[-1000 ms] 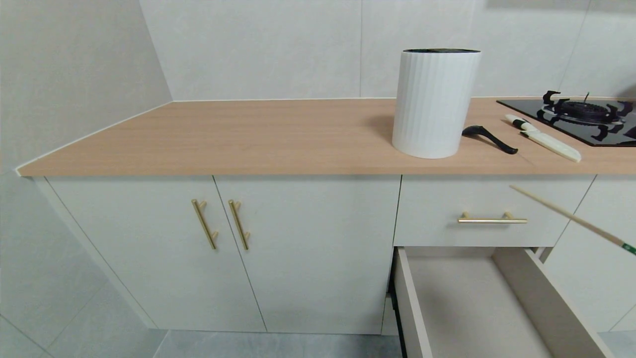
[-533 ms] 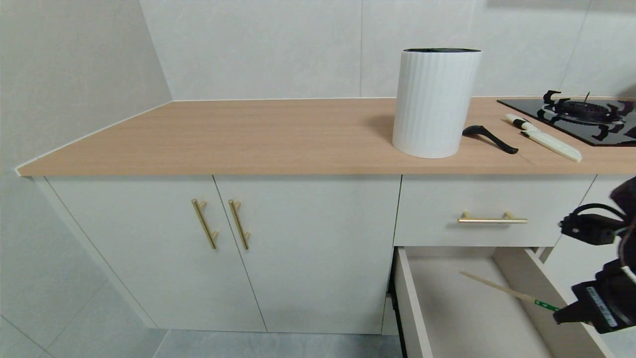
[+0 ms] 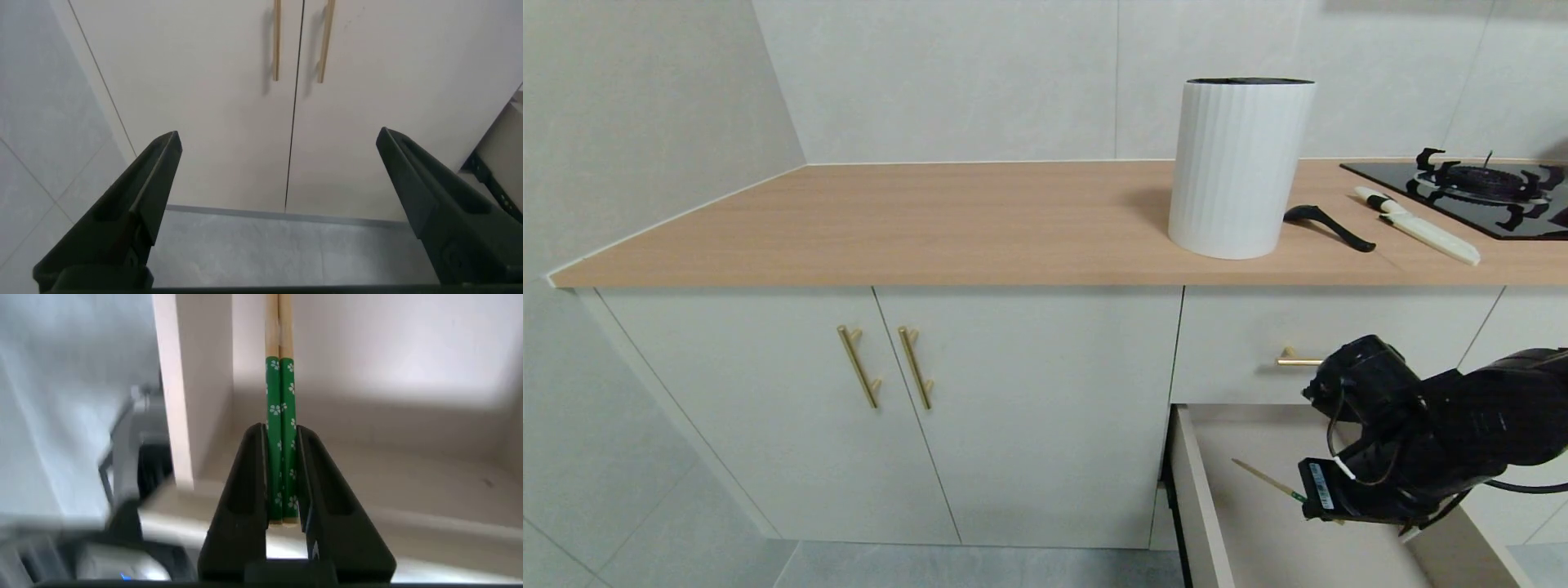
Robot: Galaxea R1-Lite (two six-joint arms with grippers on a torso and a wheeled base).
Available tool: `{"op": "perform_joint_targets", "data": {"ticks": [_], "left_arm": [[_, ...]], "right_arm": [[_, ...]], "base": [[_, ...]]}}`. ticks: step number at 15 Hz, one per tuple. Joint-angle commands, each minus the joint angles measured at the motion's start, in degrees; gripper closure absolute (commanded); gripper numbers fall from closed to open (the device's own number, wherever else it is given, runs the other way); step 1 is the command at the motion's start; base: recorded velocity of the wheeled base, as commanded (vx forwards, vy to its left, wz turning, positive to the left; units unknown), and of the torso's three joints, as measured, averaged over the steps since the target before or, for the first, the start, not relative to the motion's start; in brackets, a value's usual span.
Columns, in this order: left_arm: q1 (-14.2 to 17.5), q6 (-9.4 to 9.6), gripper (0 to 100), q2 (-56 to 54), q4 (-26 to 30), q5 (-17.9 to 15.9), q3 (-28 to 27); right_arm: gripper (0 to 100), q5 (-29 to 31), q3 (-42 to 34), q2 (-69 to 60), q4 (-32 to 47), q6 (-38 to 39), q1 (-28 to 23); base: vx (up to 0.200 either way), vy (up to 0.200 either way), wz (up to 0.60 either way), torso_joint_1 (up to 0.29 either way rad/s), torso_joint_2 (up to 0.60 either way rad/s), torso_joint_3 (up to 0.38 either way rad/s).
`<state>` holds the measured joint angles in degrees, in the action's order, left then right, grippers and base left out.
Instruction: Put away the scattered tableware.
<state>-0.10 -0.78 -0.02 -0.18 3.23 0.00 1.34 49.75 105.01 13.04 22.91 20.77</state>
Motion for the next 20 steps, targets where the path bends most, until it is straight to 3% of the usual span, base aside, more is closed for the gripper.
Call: {"op": "perform_joint_targets", "data": {"ticks": [1,7,12,15,17,20], "left_arm": [[0.0,-0.01,0,0.0,0.0,0.0,0.0],[0.0,-0.01,0,0.0,0.0,0.0,0.0],[0.0,-0.01,0,0.0,0.0,0.0,0.0],[0.0,-0.01,0,0.0,0.0,0.0,0.0],[0.0,-0.01,0,0.0,0.0,0.0,0.0],[0.0,-0.01,0,0.0,0.0,0.0,0.0]], "right_arm": [[100,1.4,-0.4,3.7,-1.3,0.2,1.2],[100,3.8,-3.6,4.3,-8.2,0.0,1.4],[100,7.6,-4.1,2.0,-11.1,-0.1,1.5],[100,8.9,-10.5,6.5,-26.6,-2.9,3.7],[100,12.9,-13.6,14.8,-38.1,-6.1,3.7],[100,13.5,-14.5,20.8,-44.2,-7.1,3.7]], "base": [[0.000,0.000,0.00,-0.036,0.24,0.183],[0.000,0.000,0.00,-0.040,0.35,0.301],[0.000,0.000,0.00,-0.003,0.04,0.027],[0.000,0.000,0.00,0.000,0.00,0.000],[0.000,0.000,0.00,0.000,0.00,0.000],[0.000,0.000,0.00,0.000,0.00,0.000]]}}
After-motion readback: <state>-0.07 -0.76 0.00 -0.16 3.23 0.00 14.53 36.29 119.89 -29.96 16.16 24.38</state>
